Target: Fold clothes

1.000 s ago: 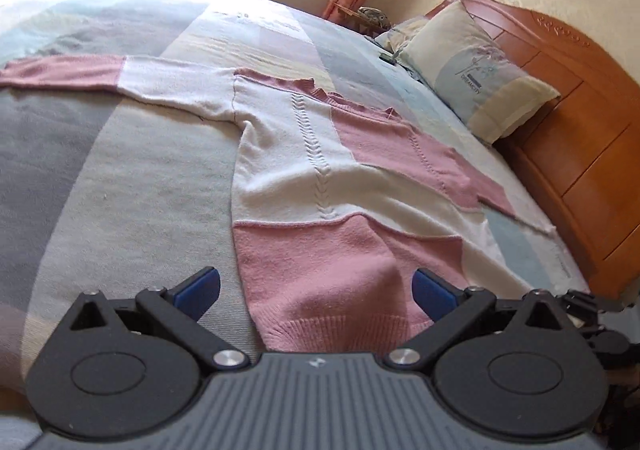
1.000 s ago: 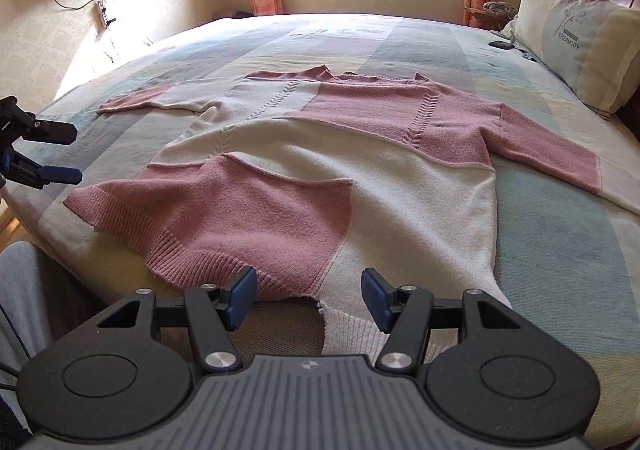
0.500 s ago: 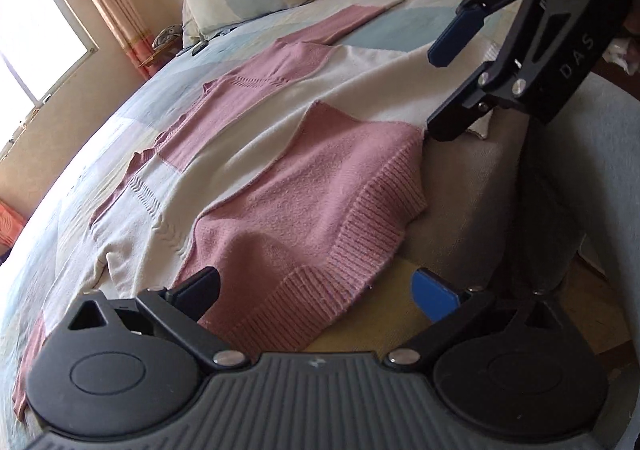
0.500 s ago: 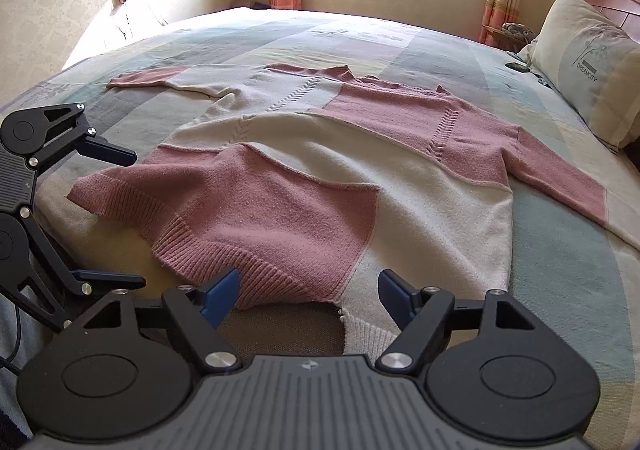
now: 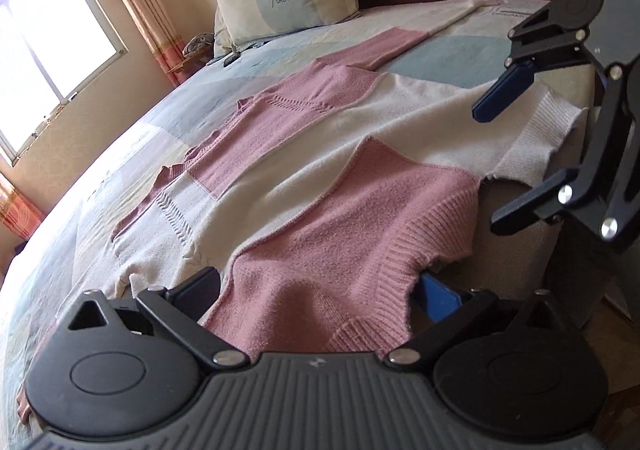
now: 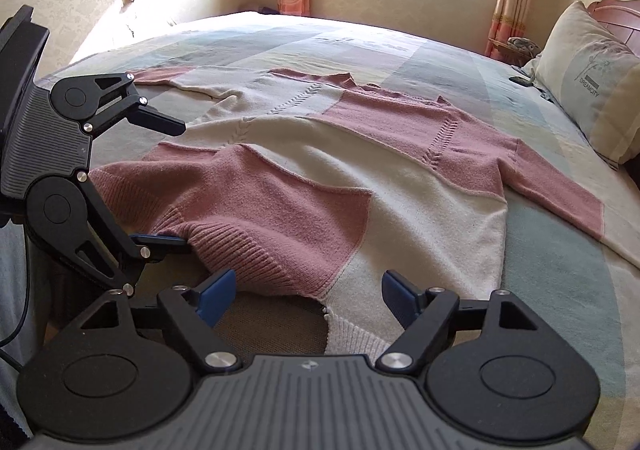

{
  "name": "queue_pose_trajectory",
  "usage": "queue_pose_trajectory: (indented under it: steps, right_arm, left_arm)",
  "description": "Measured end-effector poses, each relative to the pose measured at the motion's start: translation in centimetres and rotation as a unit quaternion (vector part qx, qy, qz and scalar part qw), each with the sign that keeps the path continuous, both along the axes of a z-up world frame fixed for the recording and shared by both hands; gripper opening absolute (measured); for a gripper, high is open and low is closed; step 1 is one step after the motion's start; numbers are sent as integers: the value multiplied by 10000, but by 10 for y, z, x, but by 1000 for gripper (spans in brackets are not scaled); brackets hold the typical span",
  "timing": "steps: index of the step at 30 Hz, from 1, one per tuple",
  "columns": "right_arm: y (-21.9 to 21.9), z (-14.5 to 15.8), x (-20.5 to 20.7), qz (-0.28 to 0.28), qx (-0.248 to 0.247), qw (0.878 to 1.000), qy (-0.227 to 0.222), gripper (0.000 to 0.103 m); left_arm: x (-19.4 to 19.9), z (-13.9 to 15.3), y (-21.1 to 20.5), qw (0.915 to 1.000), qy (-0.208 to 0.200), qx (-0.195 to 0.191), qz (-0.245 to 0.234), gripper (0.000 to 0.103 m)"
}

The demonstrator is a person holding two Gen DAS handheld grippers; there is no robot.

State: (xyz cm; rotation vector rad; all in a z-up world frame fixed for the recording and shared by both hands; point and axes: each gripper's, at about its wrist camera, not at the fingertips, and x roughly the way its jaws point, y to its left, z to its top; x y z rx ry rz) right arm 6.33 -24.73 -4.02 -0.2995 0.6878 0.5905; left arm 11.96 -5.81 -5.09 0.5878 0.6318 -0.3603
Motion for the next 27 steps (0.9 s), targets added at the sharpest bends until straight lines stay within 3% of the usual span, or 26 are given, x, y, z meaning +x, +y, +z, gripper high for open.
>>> queue_pose_trajectory:
  steps: [4,7,11,15,18,20,25,27]
  right_arm:
    - [38,-24,6,409,-667,9962,-381,90]
    - [60,-40,7,389,-1303,9872,-837,90]
    - [66,-34,-6,316,-1674,9724,-1594,90]
    - [58,-17,-11,192,-1592,9677,-1943,90]
    - [55,-13,-12,278,-1450,9712,-1872,91]
    - [53,-10,-13,354,-1354,9736,-1805,91]
    - [48,-6,-17,574,-1137,9779,-1660,94]
    - [55,-17,-16,589,-1391,9729,-1749,95]
  left_arm:
    - [5,5,6,9995,95,-241,174,102]
    - [3,8,9,9993,140,-321,152,102]
    - [-12,5,6,9988,218,-228,-370,102]
    - [-18,-17,-14,9967,-32,566,-584,102]
    - [-14,-33,-27,9899,-526,1231,-468,102]
    - [-10,-35,-29,9870,-752,1390,-300,102]
    - [-9,-6,-17,9942,-906,572,-68,102]
    - [-10,1,-13,9948,-950,375,-43,102]
